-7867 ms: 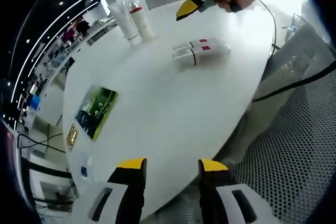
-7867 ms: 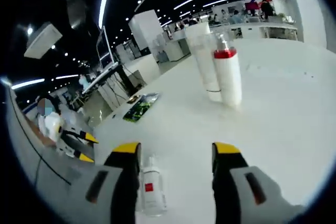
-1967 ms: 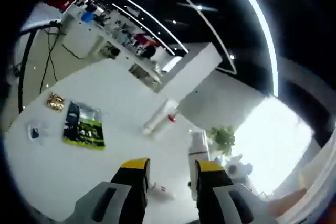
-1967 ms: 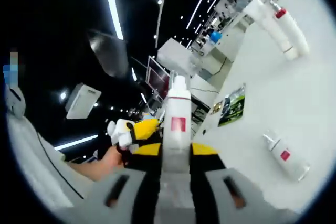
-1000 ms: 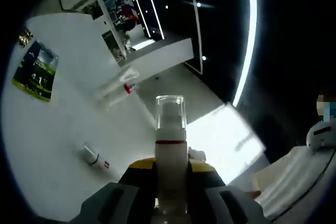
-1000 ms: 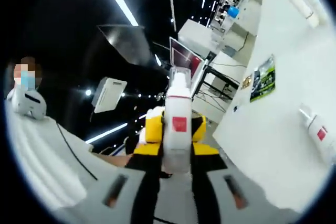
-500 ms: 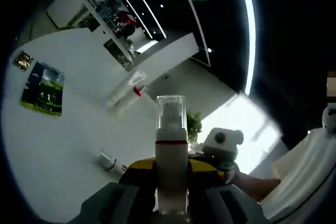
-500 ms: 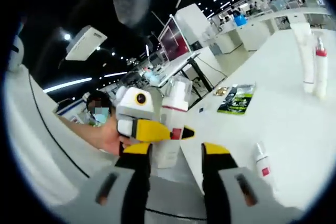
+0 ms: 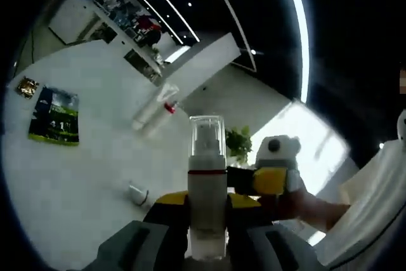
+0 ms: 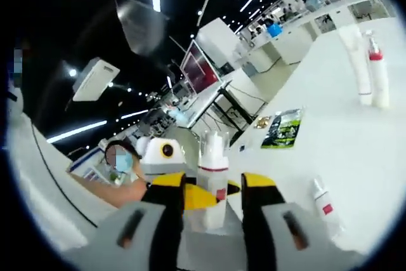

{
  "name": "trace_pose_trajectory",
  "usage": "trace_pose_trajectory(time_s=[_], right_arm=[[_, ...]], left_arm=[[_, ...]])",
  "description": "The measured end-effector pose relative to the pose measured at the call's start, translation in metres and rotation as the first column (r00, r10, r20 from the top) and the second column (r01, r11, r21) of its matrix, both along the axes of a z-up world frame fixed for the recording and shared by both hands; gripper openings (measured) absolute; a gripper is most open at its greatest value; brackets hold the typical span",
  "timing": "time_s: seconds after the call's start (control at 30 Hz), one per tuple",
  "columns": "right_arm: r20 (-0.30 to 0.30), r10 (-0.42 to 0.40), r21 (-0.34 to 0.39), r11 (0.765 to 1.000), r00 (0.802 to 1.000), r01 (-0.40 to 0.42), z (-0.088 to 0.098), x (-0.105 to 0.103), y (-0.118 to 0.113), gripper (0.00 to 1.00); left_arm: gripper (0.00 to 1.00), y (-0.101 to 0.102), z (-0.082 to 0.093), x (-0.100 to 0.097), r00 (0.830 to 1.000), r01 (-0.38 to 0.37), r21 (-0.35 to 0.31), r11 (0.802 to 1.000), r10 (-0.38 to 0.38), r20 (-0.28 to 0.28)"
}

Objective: Arrange the skincare products in the storage area until every visible bottle or jar stands upright without overlapping.

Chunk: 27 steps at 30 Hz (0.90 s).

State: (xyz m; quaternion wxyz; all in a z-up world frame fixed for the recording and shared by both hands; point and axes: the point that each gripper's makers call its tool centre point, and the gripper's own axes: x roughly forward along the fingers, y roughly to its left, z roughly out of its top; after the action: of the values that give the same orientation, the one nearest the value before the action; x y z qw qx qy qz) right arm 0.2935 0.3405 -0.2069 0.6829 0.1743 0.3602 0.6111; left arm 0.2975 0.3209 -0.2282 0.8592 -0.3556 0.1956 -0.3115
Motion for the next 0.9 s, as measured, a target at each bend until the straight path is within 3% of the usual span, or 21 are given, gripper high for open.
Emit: trace_pose_trajectory(time_s=[0.23,0.3,0.33,0.5,0.57,0.67,0.73,0.9], right_arm=[[0.038,0.025,-0.106,0.994,0.999,-0.021,-0.016,-0.011,0.016,0.34],[0.068,0.018,-0.189,0.982,0.998,-0.005,-0.029,-0.009,0.012,0.26],[0.069,0.017,-0.166,0.986,0.997,-0.005,-0.024,-0.008,0.013,0.26],[0.049,0.033,-0.144,0.989,0.998,-0.026,-0.017,-0.008,0.009,0.25],[0.038,0.059,-0.131,0.990,0.998,-0.054,-0.016,-0.009,0.007,0.25],[0.023,0.097,-0.083,0.992,0.995,-0.095,-0.007,-0.012,0.005,0.25],[0.017,0.140,-0.009,0.990,0.990,-0.140,0.007,-0.016,0.002,0.25],[-0.003,0.188,0.096,0.978,0.982,-0.186,0.025,-0.016,-0.005,0.25]], left_arm=[[0.22,-0.012,-0.012,-0.006,0.998,0.060,0.124,0.990,-0.060,-0.003],[0.22,-0.017,-0.015,-0.009,0.996,0.084,0.169,0.982,-0.086,0.004],[0.22,-0.016,-0.015,-0.009,0.997,0.079,0.170,0.982,-0.081,0.003],[0.22,-0.017,-0.009,-0.009,0.996,0.083,0.132,0.988,-0.086,0.020],[0.23,-0.019,-0.006,-0.009,0.995,0.100,0.089,0.991,-0.102,0.015],[0.24,-0.024,0.002,-0.011,0.992,0.125,0.006,0.992,-0.125,0.011],[0.26,-0.028,0.012,-0.015,0.987,0.158,-0.069,0.985,-0.156,0.023],[0.31,-0.032,0.022,-0.019,0.981,0.190,-0.103,0.976,-0.184,0.064]])
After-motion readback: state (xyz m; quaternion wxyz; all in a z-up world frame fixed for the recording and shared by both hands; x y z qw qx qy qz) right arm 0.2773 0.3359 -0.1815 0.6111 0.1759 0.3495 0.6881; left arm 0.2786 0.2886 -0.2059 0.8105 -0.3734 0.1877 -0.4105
